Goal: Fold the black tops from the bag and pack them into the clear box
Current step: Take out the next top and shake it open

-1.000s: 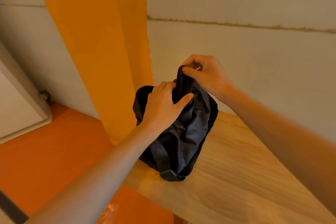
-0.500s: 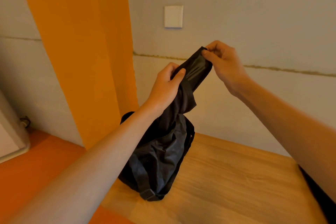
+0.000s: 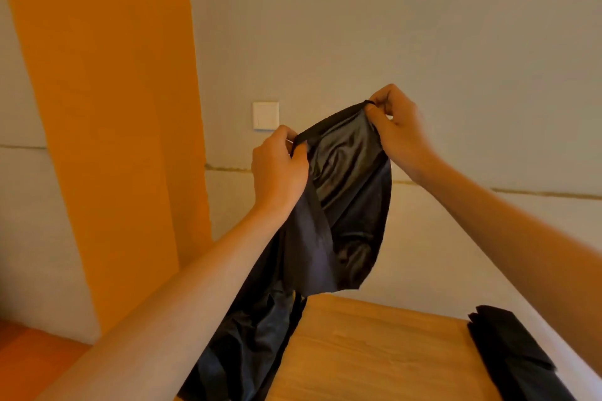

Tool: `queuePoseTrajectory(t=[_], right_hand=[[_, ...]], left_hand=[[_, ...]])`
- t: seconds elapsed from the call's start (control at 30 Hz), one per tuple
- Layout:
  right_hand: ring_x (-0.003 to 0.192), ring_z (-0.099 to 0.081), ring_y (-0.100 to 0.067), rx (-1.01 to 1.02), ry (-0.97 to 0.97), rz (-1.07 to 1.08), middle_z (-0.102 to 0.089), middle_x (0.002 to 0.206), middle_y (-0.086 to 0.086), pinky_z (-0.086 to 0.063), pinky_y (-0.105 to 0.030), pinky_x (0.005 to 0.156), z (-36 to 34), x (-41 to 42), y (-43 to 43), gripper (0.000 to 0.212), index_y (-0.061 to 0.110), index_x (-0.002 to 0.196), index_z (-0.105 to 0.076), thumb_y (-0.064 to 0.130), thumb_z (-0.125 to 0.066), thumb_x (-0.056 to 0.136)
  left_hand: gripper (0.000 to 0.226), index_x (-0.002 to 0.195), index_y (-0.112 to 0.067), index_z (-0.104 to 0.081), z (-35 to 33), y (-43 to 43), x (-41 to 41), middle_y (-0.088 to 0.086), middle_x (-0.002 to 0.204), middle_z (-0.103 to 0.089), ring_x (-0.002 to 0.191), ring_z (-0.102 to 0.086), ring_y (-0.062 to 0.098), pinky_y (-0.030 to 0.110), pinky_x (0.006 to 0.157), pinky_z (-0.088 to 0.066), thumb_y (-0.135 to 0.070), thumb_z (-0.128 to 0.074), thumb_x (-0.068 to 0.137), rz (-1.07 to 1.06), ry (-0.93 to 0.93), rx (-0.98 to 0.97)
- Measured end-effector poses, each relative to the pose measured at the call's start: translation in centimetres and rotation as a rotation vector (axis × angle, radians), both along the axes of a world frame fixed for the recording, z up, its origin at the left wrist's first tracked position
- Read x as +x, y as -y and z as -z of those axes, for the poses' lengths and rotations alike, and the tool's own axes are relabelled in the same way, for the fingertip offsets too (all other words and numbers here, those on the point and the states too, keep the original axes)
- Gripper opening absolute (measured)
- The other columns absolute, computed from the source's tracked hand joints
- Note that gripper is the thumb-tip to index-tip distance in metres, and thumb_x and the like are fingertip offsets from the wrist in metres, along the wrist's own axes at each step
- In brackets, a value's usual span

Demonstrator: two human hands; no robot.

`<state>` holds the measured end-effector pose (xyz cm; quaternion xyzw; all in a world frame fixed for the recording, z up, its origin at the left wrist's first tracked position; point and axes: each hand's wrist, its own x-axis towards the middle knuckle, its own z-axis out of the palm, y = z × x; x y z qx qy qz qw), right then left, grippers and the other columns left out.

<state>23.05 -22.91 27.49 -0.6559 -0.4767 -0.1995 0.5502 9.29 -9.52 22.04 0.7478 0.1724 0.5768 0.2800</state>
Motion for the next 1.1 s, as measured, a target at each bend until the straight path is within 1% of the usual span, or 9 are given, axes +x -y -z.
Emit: queuePoseTrajectory(t=[0.23,0.37,0.5,0.67,0.8,0.87,0.97,1.03,1.1], right_hand=[[0.082,-0.061,-0.032,-0.072,0.147,0.038,-0.065,0.084,-0.016,-0.053,-0.048,0.078,-2.7,0.6,4.6,0.014,0.017,0.099,-0.063,0.029,-0.058,0.104],[0.064,-0.058,-0.023,-0.233,0.314,0.068,-0.06,0.068,-0.005,-0.044,-0.037,0.06,-5.0,0.9,7.8,0.033,0.018,0.091,-0.062,0.051,-0.066,0.091],[0.052,-0.047,-0.017,-0.378,0.498,0.106,-0.047,0.057,0.003,-0.03,-0.031,0.053,-5.9,2.3,10.8,0.042,0.02,0.072,-0.053,0.059,-0.06,0.084],[0.064,-0.059,-0.017,-0.351,0.438,0.211,-0.061,0.065,0.001,-0.038,-0.027,0.059,-8.5,4.2,14.0,0.035,0.01,0.088,-0.069,0.044,-0.068,0.091],[0.066,-0.055,-0.009,-0.358,0.333,0.239,-0.06,0.066,0.005,-0.038,-0.023,0.064,-10.3,5.4,16.6,0.02,0.019,0.08,-0.068,0.032,-0.073,0.093],[0.061,-0.054,-0.009,-0.394,0.252,0.222,-0.06,0.061,0.002,-0.041,-0.021,0.062,-10.4,5.9,17.9,0.021,0.016,0.079,-0.072,0.033,-0.076,0.09],[0.051,-0.047,-0.005,-0.447,0.138,0.193,-0.054,0.051,0.005,-0.038,-0.014,0.057,-9.7,6.1,19.3,0.023,0.012,0.08,-0.077,0.034,-0.077,0.089],[0.055,-0.052,-0.007,-0.443,0.1,0.201,-0.061,0.057,0.0,-0.041,-0.017,0.06,-9.0,6.1,19.5,0.021,0.014,0.079,-0.078,0.033,-0.077,0.089],[0.062,-0.057,-0.012,-0.409,0.068,0.239,-0.065,0.065,-0.005,-0.044,-0.022,0.063,-8.2,6.2,19.4,0.021,0.015,0.076,-0.075,0.027,-0.074,0.093]], left_hand=[[0.015,0.098,-0.01,-0.063,-4.9,2.8,0.5,-0.009,0.079,-0.059,0.072,-0.058,0.005,0.009,0.059,-0.038,-0.013,-0.05,0.105,-0.005,0.105,-0.011],[0.032,0.086,-0.014,-0.059,-8.0,4.8,1.0,-0.004,0.077,-0.058,0.071,-0.056,0.011,0.026,0.062,-0.043,-0.022,-0.038,0.109,0.078,0.05,-0.049],[0.039,0.074,-0.02,-0.05,-10.8,6.8,2.0,-0.004,0.072,-0.052,0.066,-0.051,0.012,0.025,0.06,-0.037,-0.025,-0.035,0.11,0.122,0.014,-0.022],[0.032,0.096,-0.01,-0.062,-13.4,8.7,3.5,0.0,0.081,-0.06,0.074,-0.059,0.018,0.027,0.066,-0.045,-0.025,-0.037,0.11,0.117,0.068,0.156],[0.02,0.103,-0.009,-0.059,-13.3,8.0,3.8,0.001,0.079,-0.059,0.065,-0.057,0.018,0.027,0.053,-0.035,-0.022,-0.045,0.108,-0.082,0.005,0.475],[0.015,0.097,-0.011,-0.054,-12.5,7.1,3.6,0.001,0.08,-0.057,0.064,-0.053,0.019,0.026,0.05,-0.027,-0.021,-0.049,0.106,-0.17,-0.073,0.603],[0.011,0.099,-0.01,-0.054,-10.9,5.5,3.1,0.003,0.091,-0.055,0.069,-0.05,0.02,0.028,0.049,-0.025,-0.02,-0.059,0.1,-0.278,-0.271,0.807],[0.023,0.093,-0.011,-0.049,-9.3,4.5,3.0,0.004,0.097,-0.047,0.077,-0.045,0.02,0.027,0.048,-0.023,-0.02,-0.07,0.091,-0.304,-0.4,0.876],[0.033,0.09,-0.014,-0.042,-7.4,3.7,3.3,0.005,0.104,-0.042,0.084,-0.042,0.022,0.029,0.048,-0.021,-0.018,-0.075,0.085,-0.333,-0.554,0.84]])
